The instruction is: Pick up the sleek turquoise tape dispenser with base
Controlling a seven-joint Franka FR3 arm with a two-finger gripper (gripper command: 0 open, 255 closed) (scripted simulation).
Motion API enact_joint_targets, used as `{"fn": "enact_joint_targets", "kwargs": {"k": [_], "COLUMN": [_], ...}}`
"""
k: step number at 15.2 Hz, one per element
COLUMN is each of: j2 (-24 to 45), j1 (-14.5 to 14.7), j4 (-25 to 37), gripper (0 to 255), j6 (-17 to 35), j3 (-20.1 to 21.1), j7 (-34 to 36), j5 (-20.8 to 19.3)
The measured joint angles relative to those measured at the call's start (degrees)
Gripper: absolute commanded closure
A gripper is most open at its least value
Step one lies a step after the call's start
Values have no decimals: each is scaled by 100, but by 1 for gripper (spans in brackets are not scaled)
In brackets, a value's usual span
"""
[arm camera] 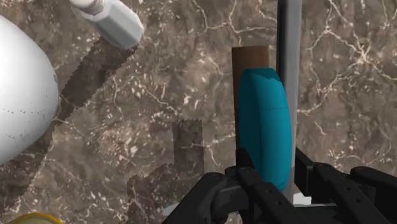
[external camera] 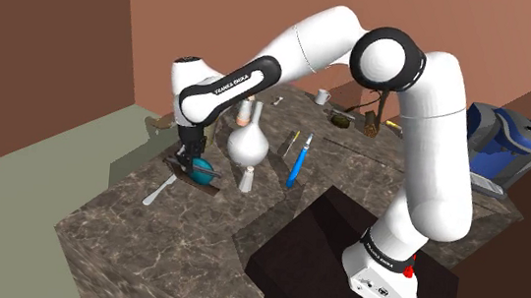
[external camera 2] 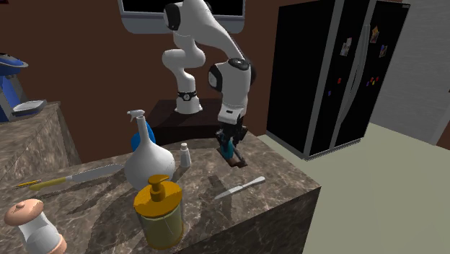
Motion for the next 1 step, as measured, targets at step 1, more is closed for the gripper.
{"fn": "enact_joint_targets", "kwargs": {"k": [1], "j2": [-24], "j1": [-4], "j4": [11], "gripper": [255], "j6": [-33], "j3": [3], "j7": [-6], "j5": [5]}}
